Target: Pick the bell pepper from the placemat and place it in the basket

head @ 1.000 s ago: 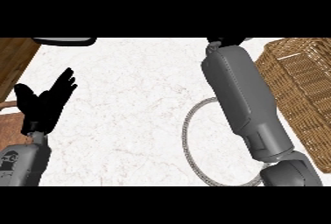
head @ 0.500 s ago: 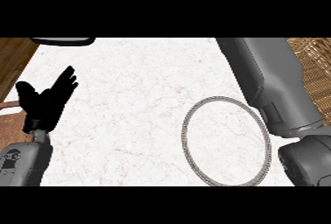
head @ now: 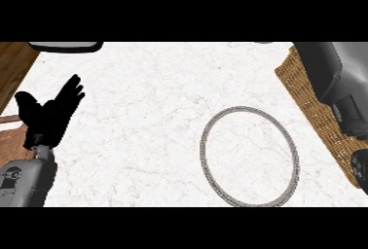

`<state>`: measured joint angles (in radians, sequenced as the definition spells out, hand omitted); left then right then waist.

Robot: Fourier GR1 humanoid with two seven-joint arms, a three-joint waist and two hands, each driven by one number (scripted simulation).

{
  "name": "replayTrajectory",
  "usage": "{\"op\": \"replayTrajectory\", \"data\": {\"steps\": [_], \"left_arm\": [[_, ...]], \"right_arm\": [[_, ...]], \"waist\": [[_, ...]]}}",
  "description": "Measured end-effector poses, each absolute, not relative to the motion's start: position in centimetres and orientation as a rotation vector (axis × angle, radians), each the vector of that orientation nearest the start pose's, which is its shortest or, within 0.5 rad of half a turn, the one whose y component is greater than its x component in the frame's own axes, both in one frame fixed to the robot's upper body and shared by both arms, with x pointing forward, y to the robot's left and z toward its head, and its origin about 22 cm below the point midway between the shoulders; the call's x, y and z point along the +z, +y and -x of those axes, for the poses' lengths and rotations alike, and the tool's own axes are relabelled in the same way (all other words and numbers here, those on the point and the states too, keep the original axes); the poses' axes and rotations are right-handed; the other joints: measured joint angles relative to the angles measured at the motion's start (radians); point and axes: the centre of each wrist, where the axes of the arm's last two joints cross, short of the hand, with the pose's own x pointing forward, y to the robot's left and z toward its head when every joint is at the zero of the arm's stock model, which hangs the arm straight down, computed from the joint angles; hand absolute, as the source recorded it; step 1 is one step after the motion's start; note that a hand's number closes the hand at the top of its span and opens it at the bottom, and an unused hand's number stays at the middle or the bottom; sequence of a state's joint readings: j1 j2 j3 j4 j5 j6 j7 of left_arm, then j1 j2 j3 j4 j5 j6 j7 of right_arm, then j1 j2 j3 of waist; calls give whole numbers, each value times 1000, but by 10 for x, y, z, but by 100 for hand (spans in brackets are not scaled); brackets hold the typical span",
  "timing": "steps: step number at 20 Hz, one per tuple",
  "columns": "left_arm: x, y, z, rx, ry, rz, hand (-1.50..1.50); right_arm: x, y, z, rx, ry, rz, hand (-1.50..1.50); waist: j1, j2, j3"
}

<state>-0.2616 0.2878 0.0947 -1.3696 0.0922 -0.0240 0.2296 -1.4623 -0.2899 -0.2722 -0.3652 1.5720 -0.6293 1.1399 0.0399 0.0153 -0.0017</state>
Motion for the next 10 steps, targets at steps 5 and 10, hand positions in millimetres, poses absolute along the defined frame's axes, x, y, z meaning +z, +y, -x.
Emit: {"op": "replayTrajectory", "data": {"steps": [5, 10], "left_arm": [[45, 303, -300, -101, -1394, -172, 0], [42, 309, -297, -87, -1392, -185, 0]], "right_arm": [[256, -202, -484, -217, -1053, 1719, 150], [225, -224, -482, -210, -1015, 1724, 150]], "waist": [[-10, -6, 1], [-24, -10, 1]]}}
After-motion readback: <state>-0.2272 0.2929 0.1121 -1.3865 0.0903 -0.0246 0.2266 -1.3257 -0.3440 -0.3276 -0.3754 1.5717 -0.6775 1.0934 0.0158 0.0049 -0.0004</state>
